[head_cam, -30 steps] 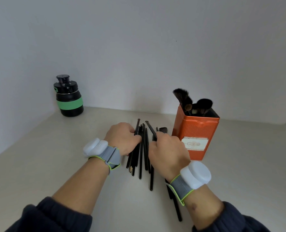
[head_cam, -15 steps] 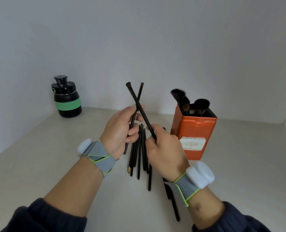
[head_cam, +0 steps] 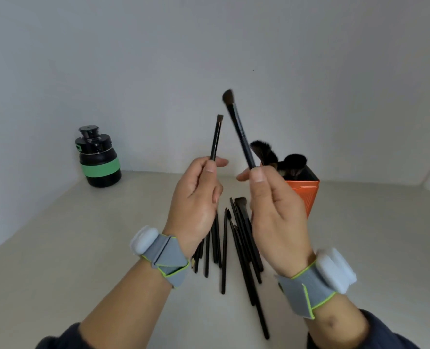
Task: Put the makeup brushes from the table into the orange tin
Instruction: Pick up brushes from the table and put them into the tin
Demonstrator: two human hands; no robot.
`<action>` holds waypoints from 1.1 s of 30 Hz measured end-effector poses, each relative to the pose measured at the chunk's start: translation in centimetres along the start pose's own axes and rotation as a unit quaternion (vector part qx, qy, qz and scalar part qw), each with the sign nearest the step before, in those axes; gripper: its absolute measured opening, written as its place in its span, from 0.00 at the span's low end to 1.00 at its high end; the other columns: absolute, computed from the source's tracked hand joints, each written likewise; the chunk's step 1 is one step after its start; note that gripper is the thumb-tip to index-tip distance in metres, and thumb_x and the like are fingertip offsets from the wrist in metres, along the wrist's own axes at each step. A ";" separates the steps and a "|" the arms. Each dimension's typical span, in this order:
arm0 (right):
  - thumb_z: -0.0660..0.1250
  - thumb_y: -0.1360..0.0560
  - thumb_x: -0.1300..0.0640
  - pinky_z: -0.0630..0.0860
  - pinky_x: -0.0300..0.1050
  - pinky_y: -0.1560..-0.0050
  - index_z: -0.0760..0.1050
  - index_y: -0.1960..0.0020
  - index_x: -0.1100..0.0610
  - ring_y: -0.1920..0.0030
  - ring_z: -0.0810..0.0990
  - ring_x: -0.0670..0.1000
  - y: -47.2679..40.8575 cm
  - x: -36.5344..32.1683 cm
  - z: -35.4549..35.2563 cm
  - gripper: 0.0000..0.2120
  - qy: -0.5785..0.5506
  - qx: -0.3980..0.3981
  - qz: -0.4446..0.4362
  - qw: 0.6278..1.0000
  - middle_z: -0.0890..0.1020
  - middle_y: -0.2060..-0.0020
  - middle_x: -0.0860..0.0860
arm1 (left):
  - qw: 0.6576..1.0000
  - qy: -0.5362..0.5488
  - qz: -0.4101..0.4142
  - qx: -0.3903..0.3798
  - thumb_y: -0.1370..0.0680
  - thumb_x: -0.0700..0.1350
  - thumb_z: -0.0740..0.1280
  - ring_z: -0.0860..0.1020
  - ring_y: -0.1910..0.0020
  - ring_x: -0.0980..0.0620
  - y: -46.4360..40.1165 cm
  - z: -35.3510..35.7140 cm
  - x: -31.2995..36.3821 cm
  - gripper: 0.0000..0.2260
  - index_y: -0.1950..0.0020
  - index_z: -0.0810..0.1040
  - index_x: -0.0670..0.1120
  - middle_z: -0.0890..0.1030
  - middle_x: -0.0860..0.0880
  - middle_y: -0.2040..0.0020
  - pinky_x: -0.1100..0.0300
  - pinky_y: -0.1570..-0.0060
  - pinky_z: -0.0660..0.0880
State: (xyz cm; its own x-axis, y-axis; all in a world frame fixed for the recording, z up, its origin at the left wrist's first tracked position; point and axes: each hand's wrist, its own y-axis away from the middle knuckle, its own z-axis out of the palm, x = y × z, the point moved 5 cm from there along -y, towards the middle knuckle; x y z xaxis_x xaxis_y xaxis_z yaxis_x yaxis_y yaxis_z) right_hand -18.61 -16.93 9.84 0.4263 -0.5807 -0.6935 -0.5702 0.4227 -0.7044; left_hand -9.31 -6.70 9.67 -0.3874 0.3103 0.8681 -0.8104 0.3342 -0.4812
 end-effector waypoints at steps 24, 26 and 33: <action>0.59 0.16 0.55 0.78 0.44 0.57 0.72 0.43 0.50 0.57 0.83 0.48 -1.6 -1.2 -6.7 0.04 -0.018 0.192 -0.062 0.979 0.83 0.59 0.48 | 0.977 0.125 0.142 0.103 0.18 0.42 0.62 0.77 0.71 0.58 0.6 4.5 3.3 0.07 0.46 0.80 0.44 0.83 0.54 0.61 0.60 0.64 0.77; 0.59 0.16 0.52 0.79 0.48 0.56 0.73 0.45 0.49 0.58 0.82 0.47 -1.7 -0.9 -6.6 0.05 0.015 0.189 -0.045 0.981 0.83 0.60 0.48 | 0.980 0.107 0.133 0.107 0.18 0.42 0.63 0.76 0.72 0.58 0.5 4.6 3.0 0.07 0.47 0.81 0.45 0.84 0.54 0.60 0.60 0.65 0.77; 0.60 0.18 0.52 0.69 0.29 0.55 0.79 0.50 0.55 0.56 0.76 0.49 -2.1 -0.1 -6.3 0.10 0.139 0.174 -0.028 0.974 0.74 0.58 0.43 | 0.990 0.048 0.095 0.093 0.21 0.42 0.66 0.76 0.74 0.55 0.4 5.8 1.4 0.06 0.48 0.81 0.52 0.81 0.52 0.65 0.61 0.69 0.76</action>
State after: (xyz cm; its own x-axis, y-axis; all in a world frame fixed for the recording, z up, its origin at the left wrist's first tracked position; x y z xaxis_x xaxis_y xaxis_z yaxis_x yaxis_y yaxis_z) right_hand -21.91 -22.15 12.29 0.2160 -0.7552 -0.6189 -0.2576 0.5673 -0.7822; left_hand -12.75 -11.33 11.42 -0.5039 0.4387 0.7441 -0.7975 0.0946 -0.5958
